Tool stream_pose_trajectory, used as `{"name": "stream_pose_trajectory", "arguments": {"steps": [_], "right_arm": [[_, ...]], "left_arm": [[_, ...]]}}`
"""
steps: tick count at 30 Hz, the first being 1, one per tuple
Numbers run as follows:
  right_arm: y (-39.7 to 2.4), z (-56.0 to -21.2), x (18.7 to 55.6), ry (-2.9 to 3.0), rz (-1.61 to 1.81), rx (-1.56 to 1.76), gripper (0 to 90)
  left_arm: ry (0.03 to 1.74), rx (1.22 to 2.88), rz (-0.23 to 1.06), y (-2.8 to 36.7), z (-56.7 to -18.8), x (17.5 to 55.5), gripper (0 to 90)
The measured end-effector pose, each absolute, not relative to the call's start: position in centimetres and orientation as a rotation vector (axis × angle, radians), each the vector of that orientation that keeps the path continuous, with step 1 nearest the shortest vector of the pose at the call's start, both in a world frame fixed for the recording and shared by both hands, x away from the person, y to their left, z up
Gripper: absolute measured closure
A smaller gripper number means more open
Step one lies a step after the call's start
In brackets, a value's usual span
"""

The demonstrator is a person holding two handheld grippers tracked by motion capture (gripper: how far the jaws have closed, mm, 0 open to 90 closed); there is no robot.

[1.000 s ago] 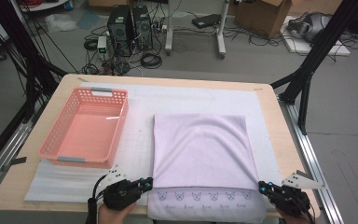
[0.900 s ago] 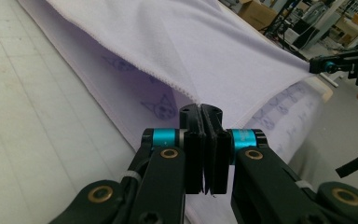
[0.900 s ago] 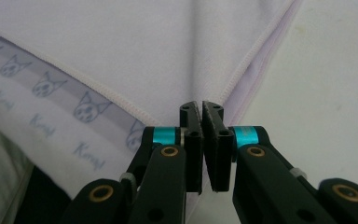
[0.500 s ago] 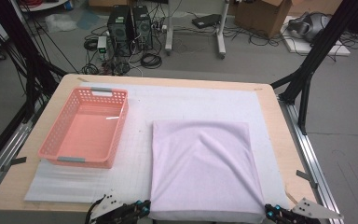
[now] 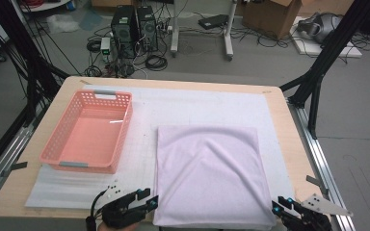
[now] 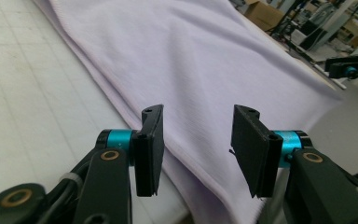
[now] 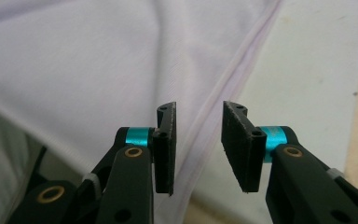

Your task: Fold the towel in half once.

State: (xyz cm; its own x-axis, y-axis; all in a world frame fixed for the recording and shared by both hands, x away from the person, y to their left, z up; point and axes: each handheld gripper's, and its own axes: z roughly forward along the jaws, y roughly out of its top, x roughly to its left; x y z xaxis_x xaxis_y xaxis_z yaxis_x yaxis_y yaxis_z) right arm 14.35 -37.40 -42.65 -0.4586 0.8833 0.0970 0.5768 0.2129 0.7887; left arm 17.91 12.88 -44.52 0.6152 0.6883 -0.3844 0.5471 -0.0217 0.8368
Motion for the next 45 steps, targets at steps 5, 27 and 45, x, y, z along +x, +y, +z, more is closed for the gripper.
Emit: {"name": "stream_pose_trajectory", "arguments": {"steps": [5, 27, 45], "right_arm": [[-37.0, -43.1, 16.7, 2.129, 1.106, 1.381, 68.3], [-34.7, -44.3, 21.5, 2.24, 1.027, 1.305, 88.7], [-36.4, -42.5, 18.1, 2.261, 1.062, 1.333, 71.7]], "left_arm": [[1.066, 1.71, 0.155, 12.4, -44.8, 21.0, 57.0], [0.967, 1.939, 0.244, 8.7, -45.4, 24.3, 87.6], [0.969, 1.824, 0.181, 11.6, -43.9, 22.5, 64.5]]}}
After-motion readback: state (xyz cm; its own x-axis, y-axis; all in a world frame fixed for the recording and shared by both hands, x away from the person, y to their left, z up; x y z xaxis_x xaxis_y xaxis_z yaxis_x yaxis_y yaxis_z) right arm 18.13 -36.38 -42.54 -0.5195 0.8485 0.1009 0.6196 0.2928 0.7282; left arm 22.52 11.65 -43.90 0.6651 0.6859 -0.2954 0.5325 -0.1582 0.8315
